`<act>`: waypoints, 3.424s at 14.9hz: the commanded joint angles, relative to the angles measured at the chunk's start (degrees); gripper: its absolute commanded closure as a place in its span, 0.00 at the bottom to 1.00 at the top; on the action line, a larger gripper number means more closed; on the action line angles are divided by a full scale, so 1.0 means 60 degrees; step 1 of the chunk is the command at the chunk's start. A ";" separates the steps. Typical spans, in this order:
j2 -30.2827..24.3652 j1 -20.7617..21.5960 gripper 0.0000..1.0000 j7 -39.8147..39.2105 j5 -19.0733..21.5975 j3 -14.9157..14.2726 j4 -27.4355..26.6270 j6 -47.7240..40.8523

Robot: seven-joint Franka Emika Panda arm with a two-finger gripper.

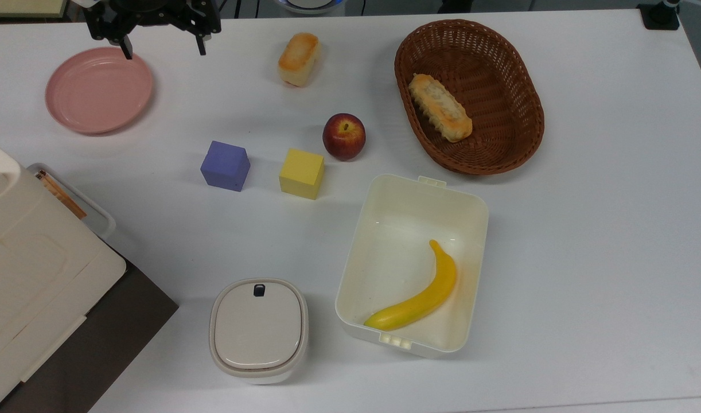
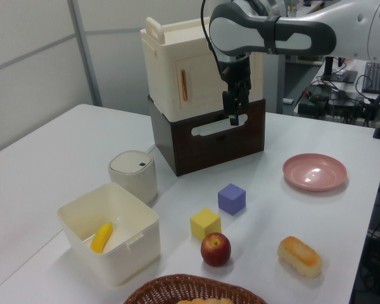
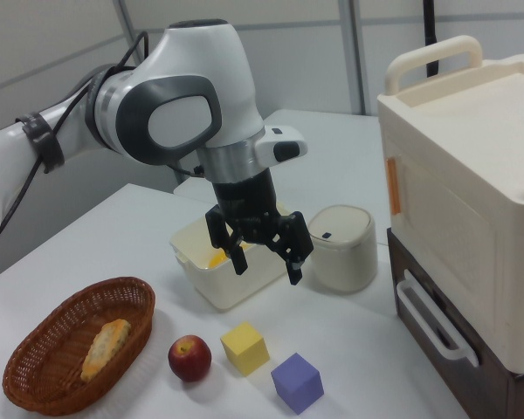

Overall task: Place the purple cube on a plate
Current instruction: 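Move the open gripper from above the cabinet toward the purple cube, then lower the gripper over the purple cube and close on it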

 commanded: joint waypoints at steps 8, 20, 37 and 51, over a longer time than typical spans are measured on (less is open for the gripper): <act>-0.0170 0.0232 0.00 0.0032 -0.0119 -0.0046 -0.0251 -0.0110; -0.0141 0.1374 0.00 0.0428 -0.0046 -0.0046 -0.0500 -0.0066; 0.1836 0.0660 0.00 0.2845 0.0599 -0.0061 -0.0574 0.0549; 0.3008 0.0248 0.00 0.3343 0.0730 -0.0046 -0.1130 0.1941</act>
